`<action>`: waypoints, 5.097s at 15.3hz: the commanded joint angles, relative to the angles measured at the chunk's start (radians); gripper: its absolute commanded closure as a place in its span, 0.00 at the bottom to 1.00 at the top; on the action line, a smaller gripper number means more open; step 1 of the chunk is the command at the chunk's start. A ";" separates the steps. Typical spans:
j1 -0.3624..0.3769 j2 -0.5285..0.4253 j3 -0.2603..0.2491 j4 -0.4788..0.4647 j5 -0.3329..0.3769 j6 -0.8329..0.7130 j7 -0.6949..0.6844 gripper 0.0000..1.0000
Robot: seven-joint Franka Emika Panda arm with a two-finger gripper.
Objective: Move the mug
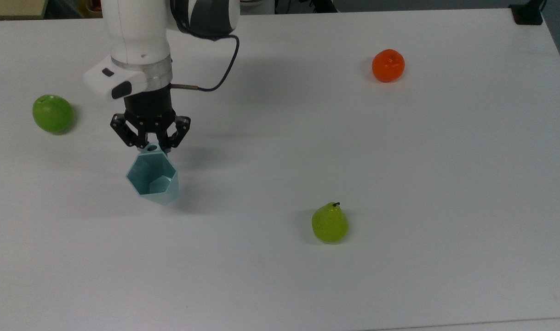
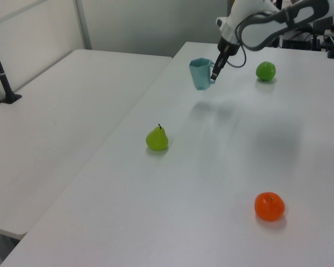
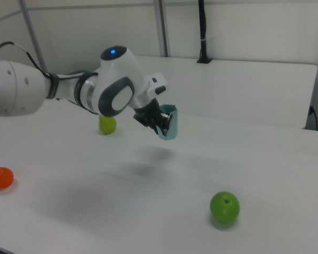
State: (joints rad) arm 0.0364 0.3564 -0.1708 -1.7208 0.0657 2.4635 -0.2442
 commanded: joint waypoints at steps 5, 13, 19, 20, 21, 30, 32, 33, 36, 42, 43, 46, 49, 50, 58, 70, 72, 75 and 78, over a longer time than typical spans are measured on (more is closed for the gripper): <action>0.023 -0.295 -0.007 -0.026 0.022 -0.515 -0.010 1.00; 0.027 -0.580 -0.009 -0.282 0.006 -0.721 -0.010 1.00; 0.085 -0.628 -0.010 -0.496 -0.067 -0.529 0.059 1.00; 0.086 -0.623 -0.009 -0.520 -0.070 -0.494 0.060 1.00; 0.088 -0.617 -0.010 -0.548 -0.070 -0.448 0.060 1.00; 0.088 -0.513 -0.009 -0.640 -0.125 -0.222 0.091 1.00; 0.088 -0.481 -0.009 -0.640 -0.130 -0.180 0.097 1.00; 0.088 -0.473 -0.009 -0.641 -0.129 -0.152 0.097 1.00; 0.086 -0.453 -0.010 -0.655 -0.132 -0.121 0.111 1.00; 0.086 -0.450 -0.009 -0.669 -0.135 -0.127 0.112 1.00; 0.086 -0.450 -0.009 -0.669 -0.135 -0.141 0.112 0.98; 0.088 -0.452 -0.009 -0.669 -0.135 -0.196 0.112 0.71; 0.088 -0.452 -0.009 -0.666 -0.135 -0.205 0.112 0.38; 0.088 -0.452 -0.009 -0.666 -0.135 -0.207 0.112 0.34; 0.091 -0.501 0.000 -0.590 -0.130 -0.439 0.114 0.00; 0.093 -0.485 0.062 -0.017 -0.011 -0.917 0.195 0.00; 0.068 -0.478 0.062 0.024 0.008 -0.916 0.279 0.00; 0.037 -0.438 0.062 0.075 0.060 -0.885 0.275 0.00; 0.037 -0.392 0.062 0.102 0.049 -0.786 0.186 0.00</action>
State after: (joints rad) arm 0.0755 -0.1037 -0.1072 -1.6755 0.1008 1.6043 0.0065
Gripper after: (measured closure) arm 0.000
